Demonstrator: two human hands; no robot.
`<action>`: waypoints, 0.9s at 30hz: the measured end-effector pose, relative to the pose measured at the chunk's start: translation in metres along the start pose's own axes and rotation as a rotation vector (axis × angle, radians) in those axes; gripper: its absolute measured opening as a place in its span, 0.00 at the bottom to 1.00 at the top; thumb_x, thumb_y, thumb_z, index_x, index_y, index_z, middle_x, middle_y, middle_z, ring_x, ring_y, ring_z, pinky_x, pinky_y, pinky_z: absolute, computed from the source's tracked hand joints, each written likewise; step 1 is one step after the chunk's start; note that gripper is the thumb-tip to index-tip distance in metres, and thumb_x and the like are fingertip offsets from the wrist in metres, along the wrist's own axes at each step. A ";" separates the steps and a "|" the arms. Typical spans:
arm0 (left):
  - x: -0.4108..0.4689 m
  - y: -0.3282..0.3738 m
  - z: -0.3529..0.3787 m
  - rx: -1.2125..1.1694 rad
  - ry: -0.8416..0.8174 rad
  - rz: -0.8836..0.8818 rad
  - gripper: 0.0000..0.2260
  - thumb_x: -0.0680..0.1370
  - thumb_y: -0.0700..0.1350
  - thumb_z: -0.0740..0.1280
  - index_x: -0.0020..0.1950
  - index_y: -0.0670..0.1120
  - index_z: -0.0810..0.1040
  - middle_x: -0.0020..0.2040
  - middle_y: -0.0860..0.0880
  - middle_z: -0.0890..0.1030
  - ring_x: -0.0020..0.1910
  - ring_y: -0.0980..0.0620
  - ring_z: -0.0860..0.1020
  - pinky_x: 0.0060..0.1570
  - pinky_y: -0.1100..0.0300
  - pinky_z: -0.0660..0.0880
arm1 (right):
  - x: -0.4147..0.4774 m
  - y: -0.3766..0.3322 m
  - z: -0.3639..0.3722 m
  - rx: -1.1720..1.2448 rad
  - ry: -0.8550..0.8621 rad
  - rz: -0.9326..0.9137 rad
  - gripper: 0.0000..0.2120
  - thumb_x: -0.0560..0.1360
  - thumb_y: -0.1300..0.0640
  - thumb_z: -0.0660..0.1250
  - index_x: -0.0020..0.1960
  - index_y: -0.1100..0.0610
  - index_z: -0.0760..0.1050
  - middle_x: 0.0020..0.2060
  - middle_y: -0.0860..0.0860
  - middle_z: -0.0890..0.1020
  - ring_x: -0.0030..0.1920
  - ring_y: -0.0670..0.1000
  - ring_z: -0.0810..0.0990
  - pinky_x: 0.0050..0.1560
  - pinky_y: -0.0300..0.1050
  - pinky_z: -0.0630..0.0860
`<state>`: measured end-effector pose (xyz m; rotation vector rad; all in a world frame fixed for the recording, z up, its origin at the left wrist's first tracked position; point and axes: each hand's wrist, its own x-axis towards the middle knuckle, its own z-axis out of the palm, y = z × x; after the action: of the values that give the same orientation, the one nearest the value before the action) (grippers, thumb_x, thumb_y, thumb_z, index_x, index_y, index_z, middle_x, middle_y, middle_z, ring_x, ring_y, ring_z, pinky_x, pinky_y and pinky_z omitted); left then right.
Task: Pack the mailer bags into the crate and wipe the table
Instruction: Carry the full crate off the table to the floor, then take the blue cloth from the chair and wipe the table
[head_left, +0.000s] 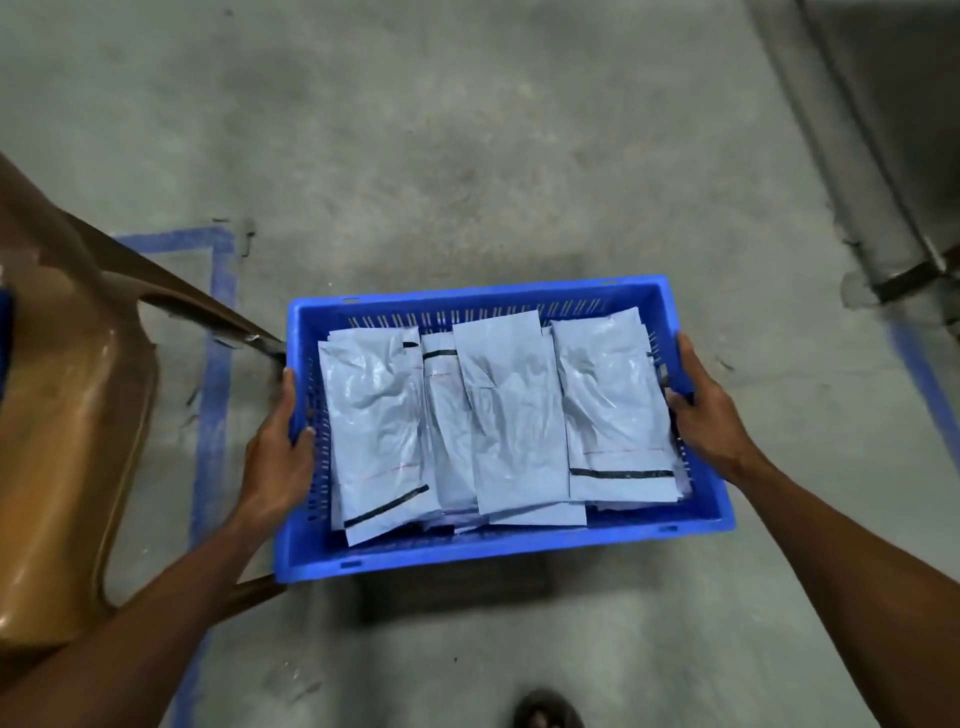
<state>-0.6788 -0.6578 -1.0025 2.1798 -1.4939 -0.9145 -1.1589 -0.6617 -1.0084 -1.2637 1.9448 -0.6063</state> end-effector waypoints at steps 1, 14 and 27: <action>0.005 -0.007 0.007 -0.007 -0.012 -0.011 0.37 0.81 0.37 0.60 0.76 0.71 0.46 0.59 0.40 0.80 0.47 0.40 0.81 0.49 0.45 0.80 | 0.003 0.007 0.008 0.003 -0.004 0.009 0.38 0.79 0.66 0.58 0.76 0.33 0.51 0.57 0.53 0.81 0.50 0.52 0.78 0.60 0.52 0.73; -0.015 0.031 -0.013 -0.020 -0.189 -0.004 0.27 0.75 0.33 0.68 0.72 0.48 0.69 0.62 0.50 0.77 0.58 0.50 0.77 0.54 0.56 0.73 | -0.013 -0.039 0.000 -0.177 -0.021 0.081 0.30 0.76 0.68 0.60 0.76 0.53 0.63 0.67 0.56 0.75 0.64 0.59 0.76 0.63 0.50 0.71; -0.151 0.119 -0.294 0.117 -0.150 -0.119 0.18 0.75 0.38 0.64 0.63 0.49 0.78 0.54 0.49 0.82 0.51 0.50 0.79 0.51 0.59 0.73 | -0.182 -0.426 0.042 -0.201 -0.596 -0.436 0.19 0.76 0.65 0.60 0.64 0.53 0.77 0.58 0.51 0.81 0.55 0.52 0.80 0.53 0.39 0.71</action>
<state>-0.5992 -0.5871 -0.6677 2.3513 -1.5339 -1.0756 -0.8368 -0.6683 -0.6732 -1.7743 1.2662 -0.1949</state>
